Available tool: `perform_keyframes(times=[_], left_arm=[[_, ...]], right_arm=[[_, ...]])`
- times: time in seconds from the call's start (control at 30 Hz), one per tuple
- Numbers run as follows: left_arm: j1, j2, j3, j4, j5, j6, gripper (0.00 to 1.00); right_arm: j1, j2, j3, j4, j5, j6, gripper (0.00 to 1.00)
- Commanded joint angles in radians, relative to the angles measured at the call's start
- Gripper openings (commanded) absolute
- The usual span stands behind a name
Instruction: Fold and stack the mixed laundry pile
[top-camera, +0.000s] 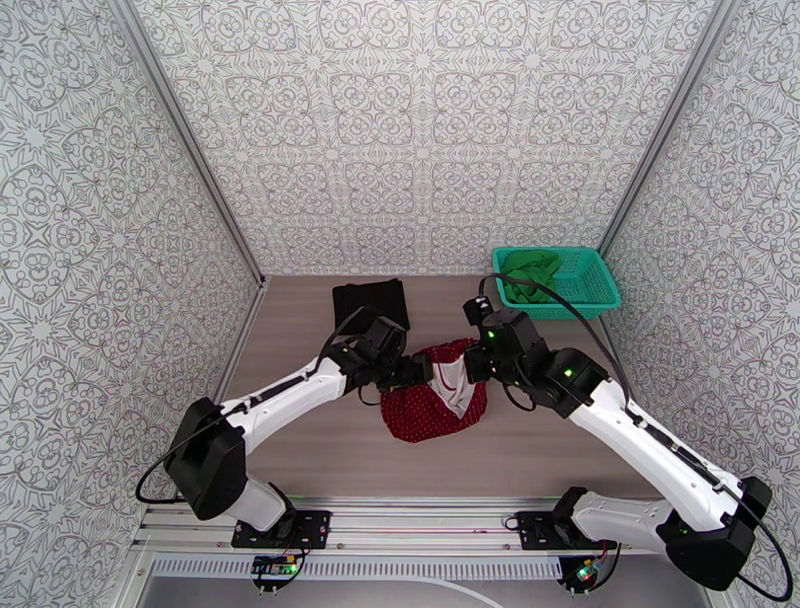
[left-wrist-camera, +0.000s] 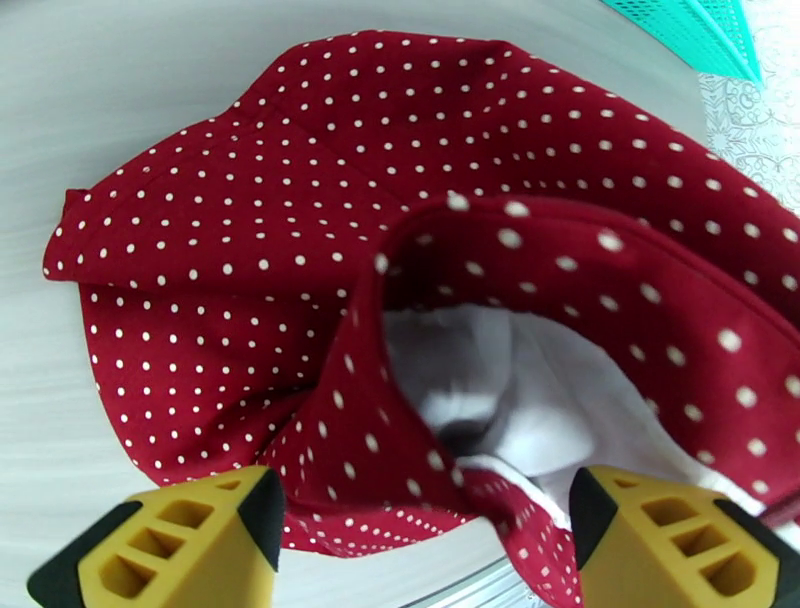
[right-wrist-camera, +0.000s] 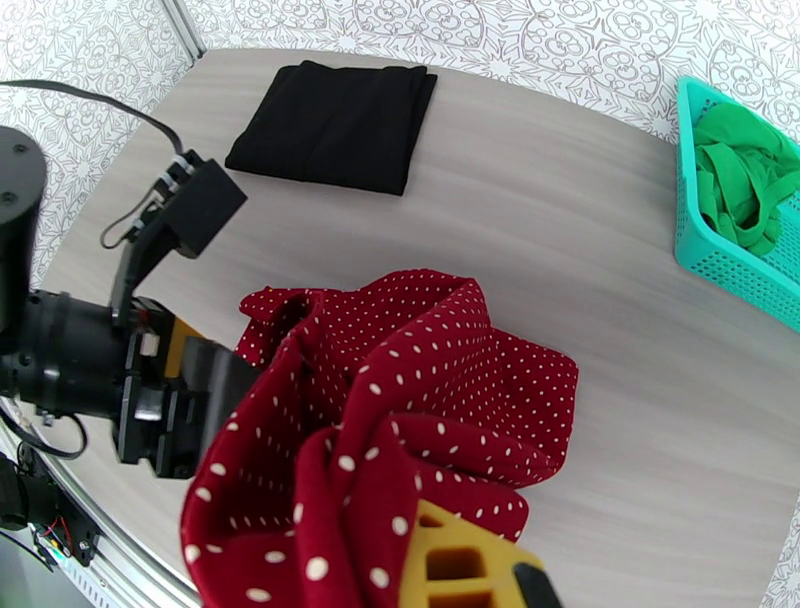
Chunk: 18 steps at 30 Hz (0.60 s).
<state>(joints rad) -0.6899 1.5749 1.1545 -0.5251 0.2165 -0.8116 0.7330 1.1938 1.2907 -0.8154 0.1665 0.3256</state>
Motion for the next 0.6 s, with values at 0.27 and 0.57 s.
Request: perform_keyframes(times=[0.27,0.57], left_arm=[[0.010,0.059,0.022,-0.067,-0.060,0.022,0.45],[0.029,-0.124,0.024,-0.237,-0.182,0.047,0.35]], right_arm=[[-0.004,-0.052,-0.028,0.019,-0.007,0.017,0.00],[-0.003,-0.060,-0.050,0.015,0.021,0.020,0.00]])
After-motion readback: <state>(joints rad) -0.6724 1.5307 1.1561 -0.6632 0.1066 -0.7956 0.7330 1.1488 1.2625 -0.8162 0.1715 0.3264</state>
